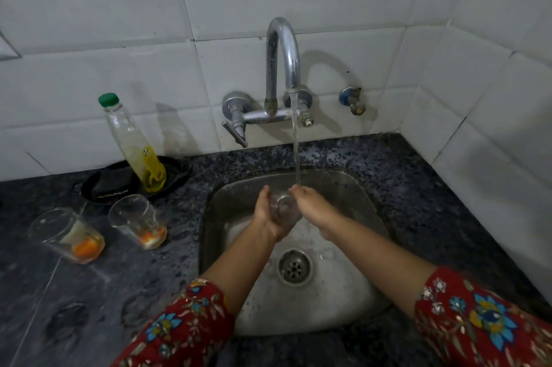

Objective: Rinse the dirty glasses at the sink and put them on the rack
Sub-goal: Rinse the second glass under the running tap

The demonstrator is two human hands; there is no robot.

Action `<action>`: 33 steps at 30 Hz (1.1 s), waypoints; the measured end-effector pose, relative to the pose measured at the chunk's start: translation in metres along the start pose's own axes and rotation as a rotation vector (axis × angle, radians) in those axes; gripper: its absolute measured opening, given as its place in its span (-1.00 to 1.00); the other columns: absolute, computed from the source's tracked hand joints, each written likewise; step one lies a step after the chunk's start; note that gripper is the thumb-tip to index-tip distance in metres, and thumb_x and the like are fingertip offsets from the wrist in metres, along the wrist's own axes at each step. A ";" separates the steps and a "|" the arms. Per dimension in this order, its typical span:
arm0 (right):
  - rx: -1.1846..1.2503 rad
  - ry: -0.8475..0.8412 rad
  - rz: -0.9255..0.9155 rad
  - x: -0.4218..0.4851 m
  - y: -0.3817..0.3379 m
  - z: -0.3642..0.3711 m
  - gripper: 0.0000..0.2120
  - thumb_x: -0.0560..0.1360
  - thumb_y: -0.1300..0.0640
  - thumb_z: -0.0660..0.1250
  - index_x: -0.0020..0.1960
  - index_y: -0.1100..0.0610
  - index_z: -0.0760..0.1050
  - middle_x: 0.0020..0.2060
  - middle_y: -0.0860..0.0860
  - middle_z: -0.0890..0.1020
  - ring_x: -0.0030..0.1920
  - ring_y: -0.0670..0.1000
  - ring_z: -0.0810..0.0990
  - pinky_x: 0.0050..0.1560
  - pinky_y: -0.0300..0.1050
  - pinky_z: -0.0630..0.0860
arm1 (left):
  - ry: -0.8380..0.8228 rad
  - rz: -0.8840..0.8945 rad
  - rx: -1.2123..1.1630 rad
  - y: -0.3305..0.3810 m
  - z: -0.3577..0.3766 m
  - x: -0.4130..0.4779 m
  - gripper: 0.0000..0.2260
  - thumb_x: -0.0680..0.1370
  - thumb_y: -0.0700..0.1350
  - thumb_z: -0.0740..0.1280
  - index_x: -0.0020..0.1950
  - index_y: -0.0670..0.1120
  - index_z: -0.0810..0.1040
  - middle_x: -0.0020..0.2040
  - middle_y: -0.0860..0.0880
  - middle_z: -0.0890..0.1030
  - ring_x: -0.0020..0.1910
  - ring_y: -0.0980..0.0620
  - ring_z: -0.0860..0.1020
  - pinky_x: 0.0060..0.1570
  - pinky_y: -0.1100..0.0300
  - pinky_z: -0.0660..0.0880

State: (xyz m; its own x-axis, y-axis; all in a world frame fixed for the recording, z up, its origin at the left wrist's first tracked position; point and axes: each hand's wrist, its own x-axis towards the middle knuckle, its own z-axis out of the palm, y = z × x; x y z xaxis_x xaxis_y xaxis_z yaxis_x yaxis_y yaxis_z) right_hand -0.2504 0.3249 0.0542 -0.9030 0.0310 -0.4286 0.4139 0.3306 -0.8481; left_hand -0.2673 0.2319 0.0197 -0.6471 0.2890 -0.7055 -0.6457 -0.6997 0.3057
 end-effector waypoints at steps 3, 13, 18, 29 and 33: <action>-0.081 0.125 -0.081 0.008 -0.004 0.006 -0.65 0.64 0.00 -0.01 0.32 0.10 0.38 0.25 0.11 0.51 0.21 0.11 0.50 0.20 -0.05 0.41 | 0.030 0.006 -0.115 -0.001 0.018 -0.001 -0.51 0.60 0.18 0.11 0.18 -0.21 0.54 -0.03 -0.21 0.61 0.05 -0.13 0.56 0.07 0.03 0.42; -0.498 0.082 -0.732 -0.017 0.036 -0.032 -0.38 0.58 0.02 0.17 0.54 0.05 -0.04 0.50 0.02 0.18 0.46 -0.04 0.21 0.41 -0.20 0.23 | -0.108 0.022 0.146 0.010 0.024 0.008 -0.55 0.56 0.20 0.20 -0.07 -0.19 0.58 -0.21 -0.18 0.67 -0.10 -0.10 0.58 -0.06 0.01 0.51; -0.886 0.212 -0.323 -0.013 0.022 -0.020 -0.30 0.39 0.10 0.41 0.42 0.16 0.16 0.26 0.12 0.40 0.21 0.13 0.48 0.08 -0.03 0.50 | 0.125 0.278 0.251 -0.013 0.026 0.025 -0.43 0.33 -0.13 0.57 0.24 -0.15 0.39 -0.03 -0.18 0.62 -0.20 -0.05 0.62 -0.33 0.10 0.59; 0.067 -0.348 0.172 0.008 -0.006 -0.024 -0.78 0.32 0.32 0.45 -0.04 0.29 0.56 -0.31 0.15 0.61 -0.33 0.06 0.59 -0.24 -0.10 0.54 | -0.222 0.154 0.301 0.019 0.005 0.003 -0.82 0.47 -0.06 0.33 -0.12 -0.16 0.59 -0.19 -0.12 0.63 -0.16 -0.04 0.60 -0.09 0.11 0.57; -0.418 0.167 -0.045 0.011 0.006 0.010 -0.57 0.29 0.10 0.46 0.11 0.16 0.45 -0.10 0.11 0.62 -0.10 0.12 0.64 -0.19 -0.13 0.51 | 0.062 0.295 0.398 0.015 0.017 0.012 -0.62 0.30 -0.07 0.49 0.04 -0.21 0.59 -0.18 -0.13 0.62 -0.28 -0.05 0.60 -0.33 0.18 0.56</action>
State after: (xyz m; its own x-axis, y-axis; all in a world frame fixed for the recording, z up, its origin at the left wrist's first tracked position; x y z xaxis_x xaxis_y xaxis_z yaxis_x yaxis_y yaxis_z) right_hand -0.2569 0.3183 0.0411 -0.9394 0.1482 -0.3093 0.3228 0.6868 -0.6512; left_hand -0.2914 0.2358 0.0263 -0.8079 0.0686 -0.5853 -0.5514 -0.4386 0.7096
